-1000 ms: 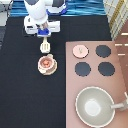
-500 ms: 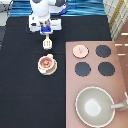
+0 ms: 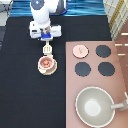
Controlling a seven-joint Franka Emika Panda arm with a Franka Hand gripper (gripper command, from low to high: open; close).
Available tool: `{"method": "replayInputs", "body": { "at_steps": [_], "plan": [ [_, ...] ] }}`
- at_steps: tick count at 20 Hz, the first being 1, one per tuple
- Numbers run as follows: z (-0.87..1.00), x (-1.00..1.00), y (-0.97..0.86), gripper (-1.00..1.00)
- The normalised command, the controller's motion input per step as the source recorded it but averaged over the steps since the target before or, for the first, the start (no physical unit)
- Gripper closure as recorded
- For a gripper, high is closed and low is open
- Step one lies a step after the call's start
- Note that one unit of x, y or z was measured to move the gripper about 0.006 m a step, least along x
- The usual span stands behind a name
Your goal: Take the lid off the pot, put the pot on the plate, and use the tool to push the pot to the front of the table.
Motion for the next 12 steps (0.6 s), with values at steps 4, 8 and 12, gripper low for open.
{"method": "replayInputs", "body": {
  "at_steps": [4, 8, 12],
  "plan": [
    [0.24, 0.7, 0.17, 1.0],
    [0.64, 0.82, 0.23, 1.0],
    [0.8, 0.92, 0.23, 1.0]
  ]
}}
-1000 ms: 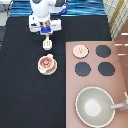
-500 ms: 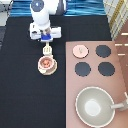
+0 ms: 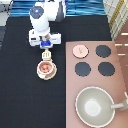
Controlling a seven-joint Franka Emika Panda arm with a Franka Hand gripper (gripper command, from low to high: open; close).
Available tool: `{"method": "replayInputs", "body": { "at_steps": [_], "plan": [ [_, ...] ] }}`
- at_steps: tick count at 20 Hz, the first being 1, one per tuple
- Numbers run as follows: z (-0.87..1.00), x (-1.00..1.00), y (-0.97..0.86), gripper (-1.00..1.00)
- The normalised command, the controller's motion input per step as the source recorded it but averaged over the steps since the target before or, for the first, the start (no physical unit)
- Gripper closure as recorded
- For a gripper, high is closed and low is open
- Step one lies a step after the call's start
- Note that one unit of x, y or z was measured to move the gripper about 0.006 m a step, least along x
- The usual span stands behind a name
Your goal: Take the lid off the pot, put the pot on the plate, and use the tool to push the pot to the front of the table.
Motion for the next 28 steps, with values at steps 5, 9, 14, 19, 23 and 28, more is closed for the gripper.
{"method": "replayInputs", "body": {
  "at_steps": [5, 9, 14, 19, 23, 28],
  "plan": [
    [0.69, -0.05, 0.19, 1.0],
    [0.05, -1.0, 0.01, 1.0],
    [-0.43, -1.0, 0.02, 1.0],
    [-0.46, -0.72, 0.0, 1.0],
    [-0.42, -0.08, -0.01, 1.0],
    [-0.46, 0.34, -0.02, 1.0]
  ]
}}
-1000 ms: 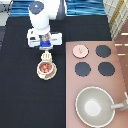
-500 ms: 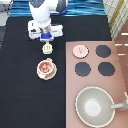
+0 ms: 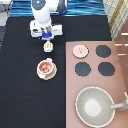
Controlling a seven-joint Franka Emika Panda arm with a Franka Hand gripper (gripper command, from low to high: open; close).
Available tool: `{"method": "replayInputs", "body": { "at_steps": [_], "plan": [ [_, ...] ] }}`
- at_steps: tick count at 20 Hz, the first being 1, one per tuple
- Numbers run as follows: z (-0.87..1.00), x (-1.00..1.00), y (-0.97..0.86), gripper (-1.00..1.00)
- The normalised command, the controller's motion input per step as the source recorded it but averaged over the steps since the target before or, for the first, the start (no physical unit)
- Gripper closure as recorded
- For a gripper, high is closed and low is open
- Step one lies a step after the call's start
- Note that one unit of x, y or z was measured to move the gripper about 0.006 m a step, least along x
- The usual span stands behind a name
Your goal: Take the lid off the pot, put the pot on the plate, and use the tool to push the pot to the front of the table.
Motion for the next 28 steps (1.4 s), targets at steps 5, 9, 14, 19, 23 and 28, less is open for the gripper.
{"method": "replayInputs", "body": {
  "at_steps": [5, 9, 14, 19, 23, 28],
  "plan": [
    [-0.37, 0.12, -0.12, 1.0],
    [-0.1, 0.34, -0.05, 1.0],
    [0.1, 0.5, 0.0, 1.0],
    [0.3, 0.68, 0.07, 1.0],
    [0.53, 0.84, 0.09, 1.0],
    [0.58, 0.94, 0.03, 1.0]
  ]
}}
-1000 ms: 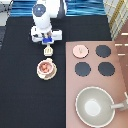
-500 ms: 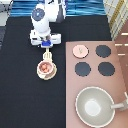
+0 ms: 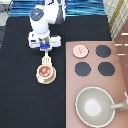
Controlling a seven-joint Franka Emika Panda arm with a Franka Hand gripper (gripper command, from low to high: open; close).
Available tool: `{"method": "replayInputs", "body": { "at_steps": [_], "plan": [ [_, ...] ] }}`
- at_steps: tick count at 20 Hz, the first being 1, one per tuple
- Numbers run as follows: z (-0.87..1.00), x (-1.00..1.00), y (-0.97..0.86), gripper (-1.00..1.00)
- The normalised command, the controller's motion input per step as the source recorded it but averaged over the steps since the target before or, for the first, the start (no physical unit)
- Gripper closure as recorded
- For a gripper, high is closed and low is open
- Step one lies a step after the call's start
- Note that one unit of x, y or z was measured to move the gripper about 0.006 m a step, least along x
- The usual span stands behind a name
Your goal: Take the lid off the pot, put the pot on the plate, and use the tool to push the pot to the front of the table.
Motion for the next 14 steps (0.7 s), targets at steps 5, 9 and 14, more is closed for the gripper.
{"method": "replayInputs", "body": {
  "at_steps": [5, 9, 14],
  "plan": [
    [0.53, 0.99, 0.01, 1.0],
    [0.48, 0.99, 0.0, 1.0],
    [0.4, 0.96, 0.01, 1.0]
  ]
}}
